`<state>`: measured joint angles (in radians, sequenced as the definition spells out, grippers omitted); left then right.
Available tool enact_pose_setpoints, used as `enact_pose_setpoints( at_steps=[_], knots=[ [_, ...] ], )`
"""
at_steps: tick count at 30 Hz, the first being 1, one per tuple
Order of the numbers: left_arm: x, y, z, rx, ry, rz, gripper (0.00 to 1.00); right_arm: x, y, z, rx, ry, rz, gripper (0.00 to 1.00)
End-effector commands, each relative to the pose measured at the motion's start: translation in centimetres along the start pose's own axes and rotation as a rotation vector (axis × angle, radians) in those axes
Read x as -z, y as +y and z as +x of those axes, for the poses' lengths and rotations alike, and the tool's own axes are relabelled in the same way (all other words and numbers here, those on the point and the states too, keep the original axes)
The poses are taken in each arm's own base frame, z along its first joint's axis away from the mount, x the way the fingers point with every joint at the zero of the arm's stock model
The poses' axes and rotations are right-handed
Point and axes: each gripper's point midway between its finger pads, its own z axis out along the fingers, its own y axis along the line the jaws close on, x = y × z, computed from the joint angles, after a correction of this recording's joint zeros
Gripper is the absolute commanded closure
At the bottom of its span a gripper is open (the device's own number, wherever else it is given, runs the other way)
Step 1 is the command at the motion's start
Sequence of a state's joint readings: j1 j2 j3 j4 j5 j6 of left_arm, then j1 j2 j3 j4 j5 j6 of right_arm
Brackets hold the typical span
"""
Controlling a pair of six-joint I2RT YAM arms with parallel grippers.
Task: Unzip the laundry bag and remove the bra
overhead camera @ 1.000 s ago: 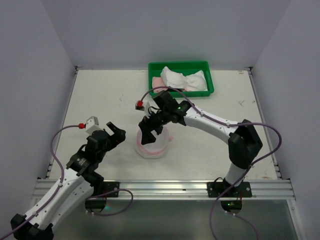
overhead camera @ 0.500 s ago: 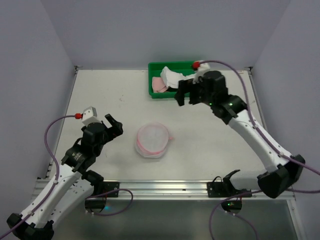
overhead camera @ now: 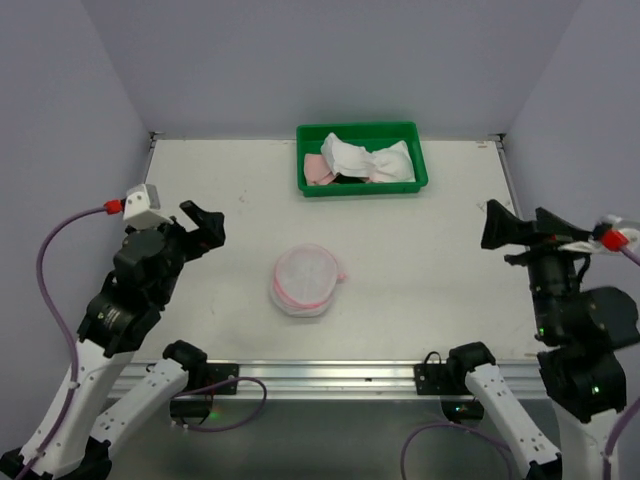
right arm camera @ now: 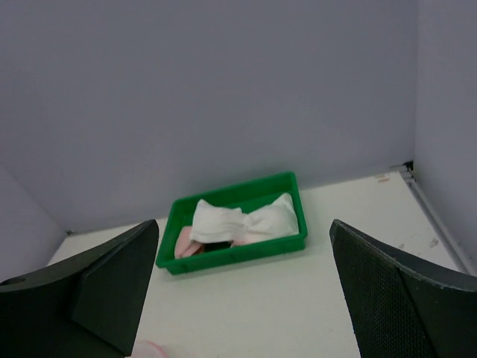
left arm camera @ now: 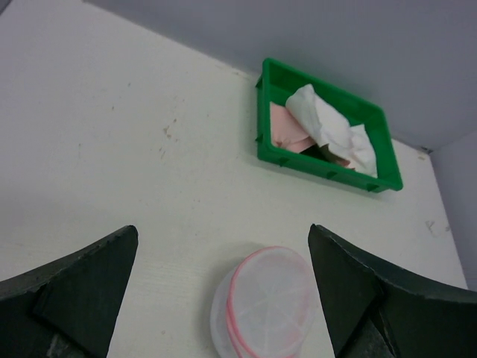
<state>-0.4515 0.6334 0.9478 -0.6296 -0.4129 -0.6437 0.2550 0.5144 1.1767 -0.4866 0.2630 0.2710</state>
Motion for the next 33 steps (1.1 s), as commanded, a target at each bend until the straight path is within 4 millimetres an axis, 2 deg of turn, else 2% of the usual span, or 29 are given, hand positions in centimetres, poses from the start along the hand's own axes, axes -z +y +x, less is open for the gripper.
enact_pose_setpoints(
  at_steps=[1,3,7,10,16,23,33],
  knots=[
    [4.5,-0.2,-5.6,-0.032,-0.142,0.048,0.00,2.8,-1.4,-2.5,0.029,-0.104,0.037,0.01],
    [6.0,0.4,-6.8,-0.054,-0.179,0.038,0.00,5.3,-1.6,-4.4,0.025,-0.182,0.013,0.01],
    [9.4,2.0,-8.9,-0.043,-0.263,0.028,0.00,8.4,-1.7,-6.3,0.044,-0.268,-0.027,0.01],
    [10.9,3.1,-9.1,-0.032,-0.295,0.021,0.00,9.4,-2.0,-6.3,0.060,-0.289,-0.033,0.01],
    [12.7,4.3,-9.0,0.025,-0.328,0.029,0.00,9.5,-1.9,-4.5,0.079,-0.272,-0.060,0.01],
    [12.1,5.2,-7.2,0.037,-0.297,0.010,0.00,9.5,-1.4,-3.6,0.082,-0.250,-0.097,0.01],
    [10.7,4.0,-6.2,0.037,-0.254,0.043,0.00,9.5,-1.3,-3.1,0.083,-0.239,-0.109,0.01]
  ],
)
